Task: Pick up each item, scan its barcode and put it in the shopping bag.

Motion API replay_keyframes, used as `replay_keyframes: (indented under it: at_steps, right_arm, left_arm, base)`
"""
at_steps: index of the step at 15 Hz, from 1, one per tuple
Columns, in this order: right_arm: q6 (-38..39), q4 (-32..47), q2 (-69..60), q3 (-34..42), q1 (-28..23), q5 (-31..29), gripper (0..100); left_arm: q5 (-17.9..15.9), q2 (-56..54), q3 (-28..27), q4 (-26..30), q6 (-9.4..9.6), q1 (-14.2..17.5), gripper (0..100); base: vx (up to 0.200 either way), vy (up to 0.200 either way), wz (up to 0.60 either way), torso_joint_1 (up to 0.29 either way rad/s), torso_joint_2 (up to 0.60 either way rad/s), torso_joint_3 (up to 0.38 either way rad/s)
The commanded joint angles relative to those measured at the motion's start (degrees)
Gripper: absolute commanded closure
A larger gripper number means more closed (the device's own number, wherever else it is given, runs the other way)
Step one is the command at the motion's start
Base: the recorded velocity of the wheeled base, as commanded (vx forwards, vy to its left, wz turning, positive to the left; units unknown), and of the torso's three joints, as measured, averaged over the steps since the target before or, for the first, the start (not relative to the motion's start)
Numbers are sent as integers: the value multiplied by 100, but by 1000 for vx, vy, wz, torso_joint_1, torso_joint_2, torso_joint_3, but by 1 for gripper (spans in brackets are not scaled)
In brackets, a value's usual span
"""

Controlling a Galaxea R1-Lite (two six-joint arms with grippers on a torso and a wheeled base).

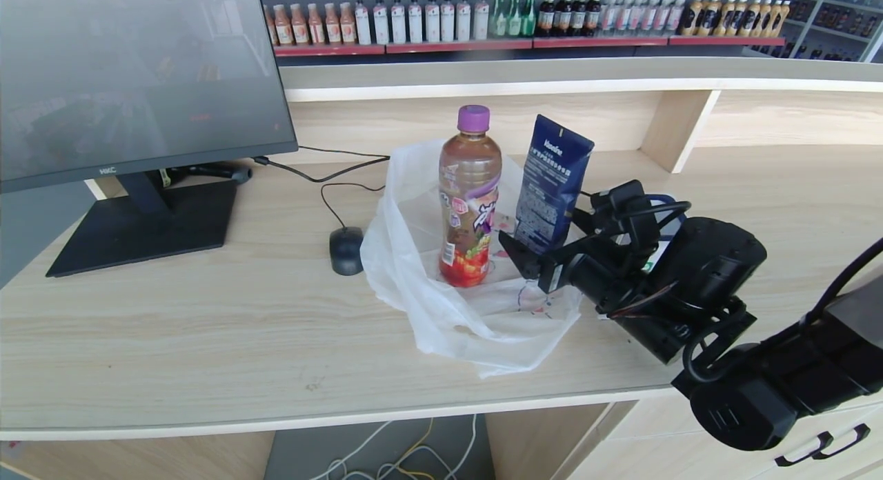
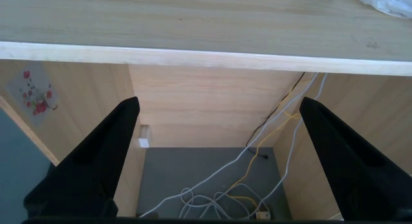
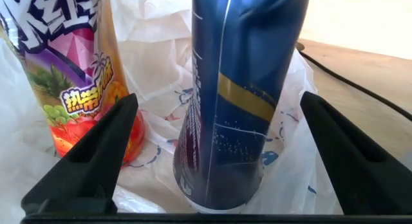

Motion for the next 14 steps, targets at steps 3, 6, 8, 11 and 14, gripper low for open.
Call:
replay_keyframes:
  at_steps: [3,6,8,11,14]
  right_arm:
    - [-4,-17,-166,115,10,-2,0]
    - [-4,-17,-737,458,2,-2,0]
    - [-30,-26,-1361,897,-51,-28,0]
    - [-74,-17,-2855,1759,-51,-19,0]
    - [-56,18,-4402,2980,-69,-28,0]
  left_arm:
    - [9,-2,0,0,-1,0,0]
    - [0,-2,0,0,-1,0,0]
    - [0,-2,0,0,-1,0,0]
    - [9,6,0,0,-1,0,0]
    - [0,6,0,0,-1,0,0]
  base:
    - [0,0,0,0,0,0]
    - [0,0,0,0,0,0]
    - [0,0,0,0,0,0]
    - [0,0,0,0,0,0]
    - [0,0,0,0,0,0]
